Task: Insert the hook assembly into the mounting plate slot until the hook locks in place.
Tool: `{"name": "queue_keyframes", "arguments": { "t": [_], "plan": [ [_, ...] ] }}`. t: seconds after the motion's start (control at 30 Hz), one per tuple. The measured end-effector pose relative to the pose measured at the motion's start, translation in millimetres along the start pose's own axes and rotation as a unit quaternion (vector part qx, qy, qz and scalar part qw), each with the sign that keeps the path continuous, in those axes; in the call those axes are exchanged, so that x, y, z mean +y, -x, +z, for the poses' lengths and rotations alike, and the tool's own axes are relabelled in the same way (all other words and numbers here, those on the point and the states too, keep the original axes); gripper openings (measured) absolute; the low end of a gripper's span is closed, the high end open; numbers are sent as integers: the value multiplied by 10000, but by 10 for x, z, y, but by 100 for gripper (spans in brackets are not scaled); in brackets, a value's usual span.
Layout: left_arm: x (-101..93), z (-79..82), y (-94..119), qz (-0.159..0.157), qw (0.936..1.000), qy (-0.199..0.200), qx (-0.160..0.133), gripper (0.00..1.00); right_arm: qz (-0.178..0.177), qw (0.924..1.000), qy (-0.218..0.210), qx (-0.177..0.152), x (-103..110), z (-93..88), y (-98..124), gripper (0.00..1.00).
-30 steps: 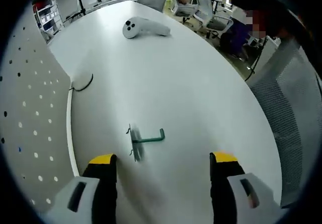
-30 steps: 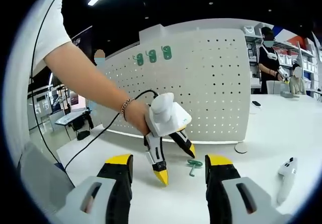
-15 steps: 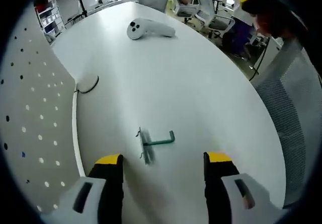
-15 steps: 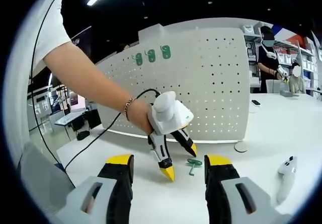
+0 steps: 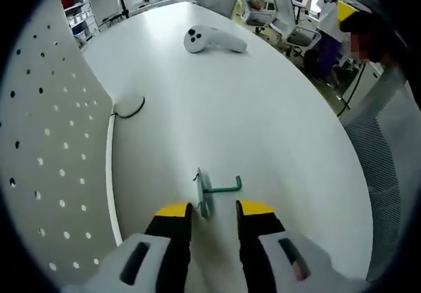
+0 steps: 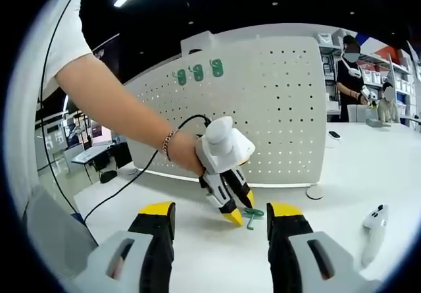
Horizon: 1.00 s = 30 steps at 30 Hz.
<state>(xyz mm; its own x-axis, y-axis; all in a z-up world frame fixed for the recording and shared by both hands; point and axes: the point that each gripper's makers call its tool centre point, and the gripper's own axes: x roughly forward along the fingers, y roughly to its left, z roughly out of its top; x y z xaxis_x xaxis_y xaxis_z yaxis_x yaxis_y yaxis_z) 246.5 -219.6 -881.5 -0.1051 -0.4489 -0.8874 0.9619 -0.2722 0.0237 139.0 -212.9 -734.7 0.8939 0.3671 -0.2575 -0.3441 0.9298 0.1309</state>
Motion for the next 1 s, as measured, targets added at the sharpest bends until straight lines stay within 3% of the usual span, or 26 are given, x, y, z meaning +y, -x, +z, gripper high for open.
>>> {"name": "queue_keyframes", "arguments": {
  "t": [0.23,0.5,1.0],
  "plan": [
    [76,12,-6,175,9997,186,-25,17,-20,10000,-3,-13,-10,3,4,53],
    [104,9,8,345,9994,4,13,4,-50,10000,-23,-18,-28,-2,6,53],
    [117,16,0,343,9993,-109,39,3,-44,10000,-2,-12,-21,5,6,53]
  ]
}}
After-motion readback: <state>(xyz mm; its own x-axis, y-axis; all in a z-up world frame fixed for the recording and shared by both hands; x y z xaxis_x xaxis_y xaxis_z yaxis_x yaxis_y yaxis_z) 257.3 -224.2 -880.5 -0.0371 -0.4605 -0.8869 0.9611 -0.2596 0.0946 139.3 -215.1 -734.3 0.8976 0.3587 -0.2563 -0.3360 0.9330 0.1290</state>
